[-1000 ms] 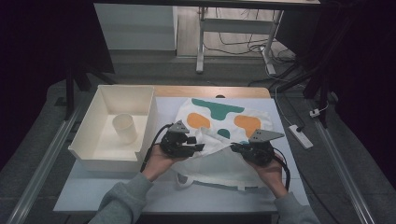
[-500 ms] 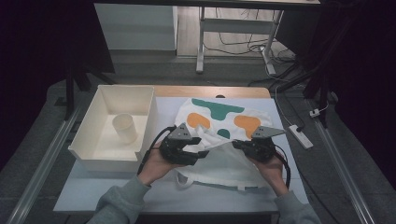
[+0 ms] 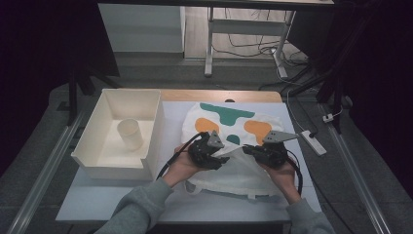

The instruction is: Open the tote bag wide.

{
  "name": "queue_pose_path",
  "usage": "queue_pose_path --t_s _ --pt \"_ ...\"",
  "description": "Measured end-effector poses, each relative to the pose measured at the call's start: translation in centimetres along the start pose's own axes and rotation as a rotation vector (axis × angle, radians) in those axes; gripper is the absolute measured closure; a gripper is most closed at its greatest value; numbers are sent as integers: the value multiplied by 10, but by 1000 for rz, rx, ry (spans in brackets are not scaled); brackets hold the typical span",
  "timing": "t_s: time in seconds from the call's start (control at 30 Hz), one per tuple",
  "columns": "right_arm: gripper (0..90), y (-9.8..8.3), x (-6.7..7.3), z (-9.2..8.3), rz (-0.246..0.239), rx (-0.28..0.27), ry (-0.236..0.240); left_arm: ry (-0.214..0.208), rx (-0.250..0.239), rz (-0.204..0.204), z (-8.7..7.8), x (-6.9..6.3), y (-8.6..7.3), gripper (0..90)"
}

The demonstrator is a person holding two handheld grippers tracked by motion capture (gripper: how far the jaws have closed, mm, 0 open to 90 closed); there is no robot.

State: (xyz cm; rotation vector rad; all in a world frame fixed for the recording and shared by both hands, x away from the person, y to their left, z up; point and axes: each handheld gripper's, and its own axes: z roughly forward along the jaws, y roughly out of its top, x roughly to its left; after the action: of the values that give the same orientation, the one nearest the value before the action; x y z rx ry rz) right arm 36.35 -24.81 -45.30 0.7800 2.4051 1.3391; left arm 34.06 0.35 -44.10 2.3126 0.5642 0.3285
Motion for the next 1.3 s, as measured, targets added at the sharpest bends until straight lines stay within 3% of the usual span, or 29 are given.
queue_pose_path --t_s 0.13,0.23,0.43,0.57,0.7,0.83,0.93,1.03,1.3 --pt "872 4 2 -3 -5 -8 -4 -2 13 -3 4 3 -2 671" --pt "872 7 4 -5 -20 -12 -13 -29 9 -13 5 5 -3 756" --pt "856 6 5 -4 -25 -7 -8 -22 -40 -66 -1 13 -6 787" --pt "698 14 19 -12 -64 -31 -25 -18 -69 -109 -3 21 -11 792" --pt "640 19 41 -20 -121 -39 -25 -12 -81 -122 -4 24 -13 791" --pt "567 16 68 -19 -157 1 37 -19 -90 -139 -2 26 -15 791" --pt "526 10 82 -11 -158 43 91 -20 -91 -145 -1 27 -15 791" --pt "485 3 88 -1 -145 78 143 -19 -93 -143 -2 27 -15 791" --pt "421 -14 90 21 -143 179 160 -37 -107 -165 -3 32 -18 790"
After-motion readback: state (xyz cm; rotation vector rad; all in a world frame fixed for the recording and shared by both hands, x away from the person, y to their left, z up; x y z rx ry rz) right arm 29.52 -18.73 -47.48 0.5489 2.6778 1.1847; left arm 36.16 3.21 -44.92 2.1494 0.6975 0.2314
